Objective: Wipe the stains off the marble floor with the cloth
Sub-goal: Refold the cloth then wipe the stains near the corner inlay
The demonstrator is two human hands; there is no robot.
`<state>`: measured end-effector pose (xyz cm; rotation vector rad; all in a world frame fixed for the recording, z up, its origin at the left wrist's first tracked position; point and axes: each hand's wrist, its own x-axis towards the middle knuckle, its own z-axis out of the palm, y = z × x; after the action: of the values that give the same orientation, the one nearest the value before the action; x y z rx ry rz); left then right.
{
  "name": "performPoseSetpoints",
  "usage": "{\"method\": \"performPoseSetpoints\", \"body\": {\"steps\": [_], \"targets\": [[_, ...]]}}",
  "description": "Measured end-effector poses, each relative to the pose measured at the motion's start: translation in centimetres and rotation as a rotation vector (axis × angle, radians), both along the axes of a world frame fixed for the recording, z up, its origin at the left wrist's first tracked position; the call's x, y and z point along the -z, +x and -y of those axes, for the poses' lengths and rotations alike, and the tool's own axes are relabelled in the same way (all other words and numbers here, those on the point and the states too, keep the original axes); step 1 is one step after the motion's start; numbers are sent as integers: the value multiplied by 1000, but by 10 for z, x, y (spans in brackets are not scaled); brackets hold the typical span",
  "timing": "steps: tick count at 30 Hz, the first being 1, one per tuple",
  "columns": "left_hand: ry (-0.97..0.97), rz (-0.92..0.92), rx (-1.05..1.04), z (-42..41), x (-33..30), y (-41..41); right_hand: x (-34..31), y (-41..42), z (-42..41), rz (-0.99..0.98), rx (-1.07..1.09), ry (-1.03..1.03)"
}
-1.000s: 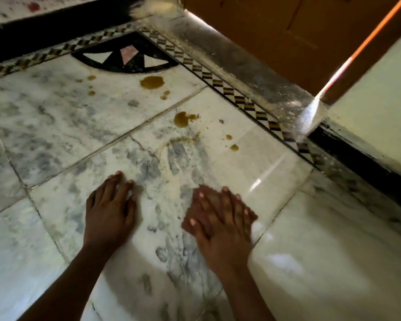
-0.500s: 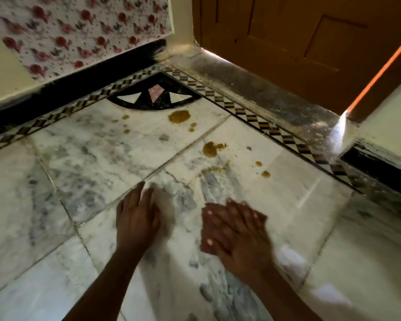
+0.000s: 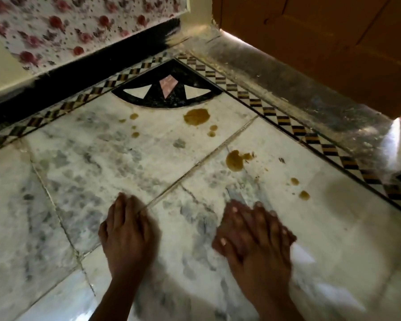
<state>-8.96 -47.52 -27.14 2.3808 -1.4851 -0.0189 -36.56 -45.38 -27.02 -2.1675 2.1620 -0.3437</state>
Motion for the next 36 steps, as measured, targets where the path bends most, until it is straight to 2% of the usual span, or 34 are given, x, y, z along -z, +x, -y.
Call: {"method": "performPoseSetpoints", "body": {"steps": [2, 4, 7, 9, 11, 14, 16, 17, 20, 22, 24, 27, 29, 30, 33, 36], "targets": [[4, -4, 1, 1, 4, 0, 7, 1, 44, -6, 214, 36], [-8, -13, -4, 3, 6, 1, 12, 29, 100, 55, 310, 63], [-21, -3, -15, 4, 5, 2, 8, 76, 127, 45, 114, 48], [-17, -18, -17, 4, 2, 1, 0, 76, 95, 12, -96, 0], [-2, -19, -22, 5, -1, 1, -6, 49, 63, -15, -158, 40], [13, -11, -31, 4, -2, 0, 2, 18, 88, -21, 96, 108], [-3, -21, -34, 5, -1, 0, 8, 34, 142, 68, 271, 137], [-11, -30, -35, 6, 0, 1, 9, 50, 167, 102, 292, 155], [-2, -15, -55, 6, 1, 2, 3, 95, 182, 66, 80, 134], [5, -12, -45, 7, -4, 1, -3, 93, 144, 6, -127, 77], [14, -14, -44, 7, -7, 0, -5, 64, 107, -6, -175, 77], [32, -22, -53, 8, -10, -1, 0, 34, 115, 0, 128, 145], [38, -24, -53, 8, -9, 0, 0, 55, 152, 67, 299, 191], [34, -24, -52, 9, -9, 1, 0, 73, 172, 113, 305, 227], [20, -18, -54, 8, -7, 1, -1, 115, 194, 87, 82, 199], [23, -9, -54, 8, -9, 2, -7, 106, 145, 0, -253, 59]]}}
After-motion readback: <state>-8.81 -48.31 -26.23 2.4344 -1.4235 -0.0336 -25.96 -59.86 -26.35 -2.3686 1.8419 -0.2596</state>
